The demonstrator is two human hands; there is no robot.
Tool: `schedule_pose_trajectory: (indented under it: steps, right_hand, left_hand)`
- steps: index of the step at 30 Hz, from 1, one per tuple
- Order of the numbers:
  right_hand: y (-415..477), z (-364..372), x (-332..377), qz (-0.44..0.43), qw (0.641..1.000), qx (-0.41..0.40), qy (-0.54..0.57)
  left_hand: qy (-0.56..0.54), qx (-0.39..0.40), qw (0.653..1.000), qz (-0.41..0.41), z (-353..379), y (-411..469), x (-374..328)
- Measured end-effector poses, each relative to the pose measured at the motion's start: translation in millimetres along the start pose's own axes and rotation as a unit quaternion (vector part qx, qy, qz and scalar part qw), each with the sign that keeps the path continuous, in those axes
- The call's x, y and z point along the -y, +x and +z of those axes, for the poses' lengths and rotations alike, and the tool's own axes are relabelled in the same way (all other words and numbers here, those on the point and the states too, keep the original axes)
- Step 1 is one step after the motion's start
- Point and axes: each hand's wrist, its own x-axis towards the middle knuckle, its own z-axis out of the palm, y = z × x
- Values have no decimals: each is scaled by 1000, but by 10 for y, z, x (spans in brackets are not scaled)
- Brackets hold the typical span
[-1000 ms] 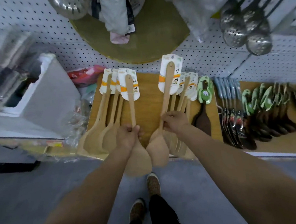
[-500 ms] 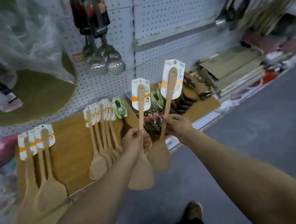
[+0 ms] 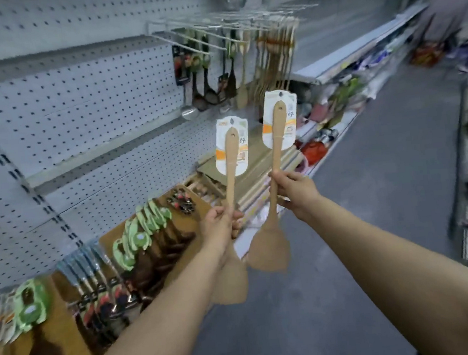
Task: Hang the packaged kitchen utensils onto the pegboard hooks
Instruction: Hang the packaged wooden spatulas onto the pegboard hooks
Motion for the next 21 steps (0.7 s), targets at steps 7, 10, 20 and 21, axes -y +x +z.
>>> schedule_pose_trajectory:
  steps: [7,10,20,21]
  right_hand:
    - [1012,-972,521,-26,998,-50,18]
    - [1526,-1291,693,-42,997,-64,25]
    - [3531,-2269,1616,-38,998,-49,-6]
    - [3733,-2355,1717,-46,998,-47,-9]
  left_hand:
    - [15,41,999,15,1365,601,-155]
    - [5,42,998,37,1899,986,-213]
    - [-53,1,997,63,3815,2500,-524]
    - [-52,0,996,68,3988,2647,-575]
